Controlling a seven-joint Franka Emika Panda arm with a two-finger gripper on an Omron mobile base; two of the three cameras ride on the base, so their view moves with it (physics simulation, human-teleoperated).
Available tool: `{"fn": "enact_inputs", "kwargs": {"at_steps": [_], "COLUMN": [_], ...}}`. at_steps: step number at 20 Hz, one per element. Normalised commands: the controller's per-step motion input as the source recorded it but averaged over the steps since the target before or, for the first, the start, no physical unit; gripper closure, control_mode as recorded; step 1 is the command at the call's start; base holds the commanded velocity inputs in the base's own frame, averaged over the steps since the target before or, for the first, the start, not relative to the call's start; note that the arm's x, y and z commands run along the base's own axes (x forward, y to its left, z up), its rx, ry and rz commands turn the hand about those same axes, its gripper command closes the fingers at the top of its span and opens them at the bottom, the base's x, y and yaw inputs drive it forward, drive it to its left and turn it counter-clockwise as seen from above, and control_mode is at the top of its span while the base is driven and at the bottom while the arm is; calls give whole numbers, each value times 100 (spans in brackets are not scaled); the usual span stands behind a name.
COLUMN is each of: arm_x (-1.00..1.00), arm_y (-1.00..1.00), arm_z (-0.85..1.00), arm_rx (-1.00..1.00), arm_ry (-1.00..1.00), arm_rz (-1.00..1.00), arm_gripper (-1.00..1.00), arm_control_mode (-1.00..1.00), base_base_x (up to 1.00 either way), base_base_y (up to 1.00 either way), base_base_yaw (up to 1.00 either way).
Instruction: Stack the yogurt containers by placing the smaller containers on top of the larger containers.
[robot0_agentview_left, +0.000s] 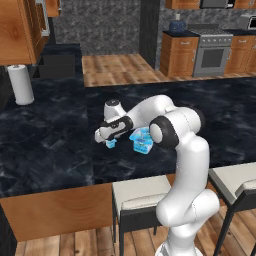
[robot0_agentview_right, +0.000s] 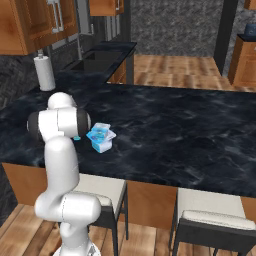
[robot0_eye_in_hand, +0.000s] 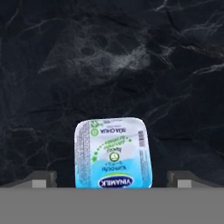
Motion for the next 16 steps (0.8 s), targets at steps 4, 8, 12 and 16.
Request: {"fn": "enact_inputs", "kwargs": {"at_steps": [4, 8, 12, 16], "arm_x": [5, 7, 7, 5], "arm_y": [0, 0, 2, 1], "arm_z": [-7, -7, -7, -5], "arm_rx": [0, 0, 0, 0], "arm_ry": [0, 0, 0, 0], "arm_rz": [0, 0, 0, 0], "arm_gripper": [-100, -100, -100, -100], "arm_control_mode": [-100, -100, -100, -100], "base_base_x": [0, 0, 0, 0], "base_base_y": [0, 0, 0, 0], "base_base_yaw": [0, 0, 0, 0]}}
